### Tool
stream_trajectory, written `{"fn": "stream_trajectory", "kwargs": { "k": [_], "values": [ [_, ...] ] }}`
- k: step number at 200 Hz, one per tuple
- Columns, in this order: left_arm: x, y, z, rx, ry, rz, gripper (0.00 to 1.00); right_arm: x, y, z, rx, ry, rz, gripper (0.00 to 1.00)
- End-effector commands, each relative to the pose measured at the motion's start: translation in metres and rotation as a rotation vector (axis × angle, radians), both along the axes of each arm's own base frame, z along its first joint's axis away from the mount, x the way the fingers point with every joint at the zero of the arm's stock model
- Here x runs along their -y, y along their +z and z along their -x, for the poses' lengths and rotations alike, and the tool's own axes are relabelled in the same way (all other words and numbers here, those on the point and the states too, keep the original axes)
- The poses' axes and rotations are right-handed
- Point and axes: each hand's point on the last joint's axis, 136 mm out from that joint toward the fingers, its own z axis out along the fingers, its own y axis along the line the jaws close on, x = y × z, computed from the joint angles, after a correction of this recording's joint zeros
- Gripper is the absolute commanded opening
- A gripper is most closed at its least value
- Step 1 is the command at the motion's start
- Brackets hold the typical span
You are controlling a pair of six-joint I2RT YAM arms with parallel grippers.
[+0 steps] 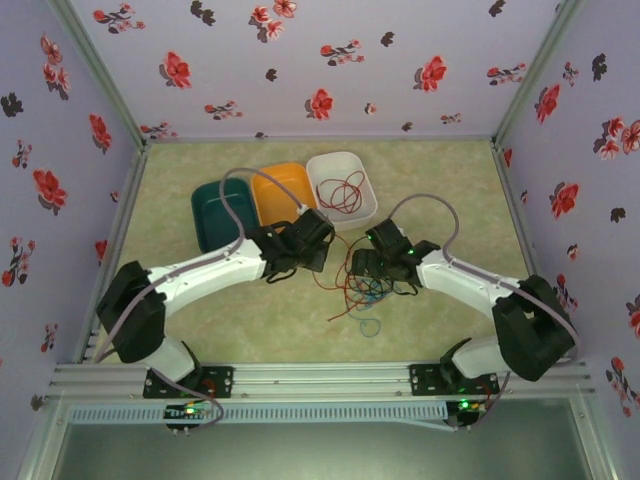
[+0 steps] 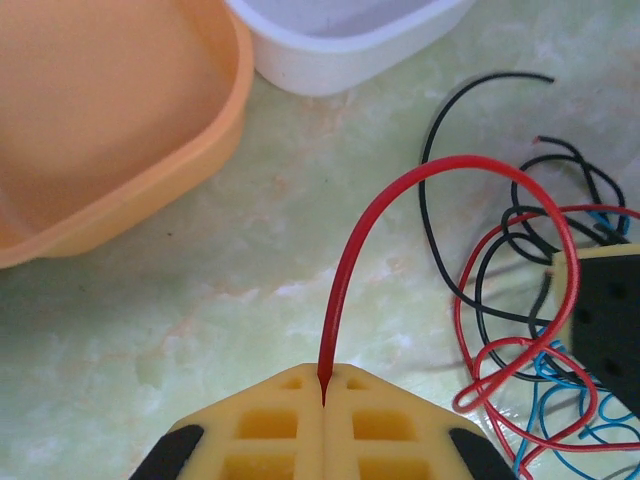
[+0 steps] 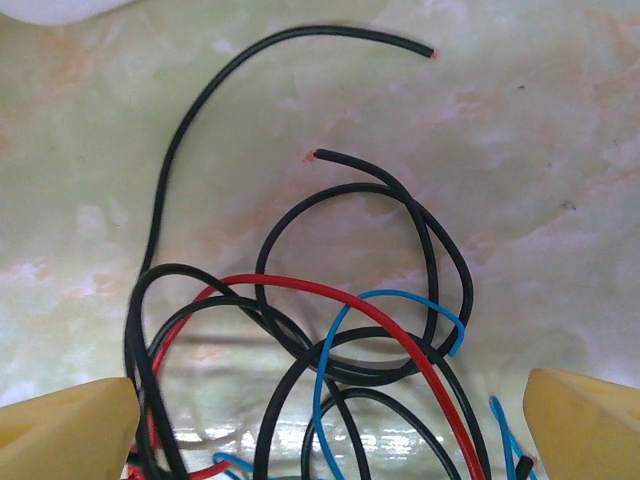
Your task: Untangle the cables
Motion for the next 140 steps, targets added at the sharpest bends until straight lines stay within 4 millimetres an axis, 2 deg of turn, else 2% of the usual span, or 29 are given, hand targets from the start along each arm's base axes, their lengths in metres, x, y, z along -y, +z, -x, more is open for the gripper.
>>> {"fn": "stream_trajectory", "kwargs": {
  "k": [1,50,140],
  "values": [
    [-0.010,0.033,-0.005,0.119,-0.001,0.013,0.00,0.003,-0.007,-0.003,0.004,-0.031,0.019,0.99],
    [-0.040,0.092,-0.006,0.290,0.022,0.049,0.00,0.019,-0.025,0.000,-0.022,-0.092,0.072,0.99],
    [-0.096,0.189,-0.006,0.545,0.092,0.142,0.00,0.044,-0.036,0.001,-0.047,-0.192,0.095,0.99]
  ]
}}
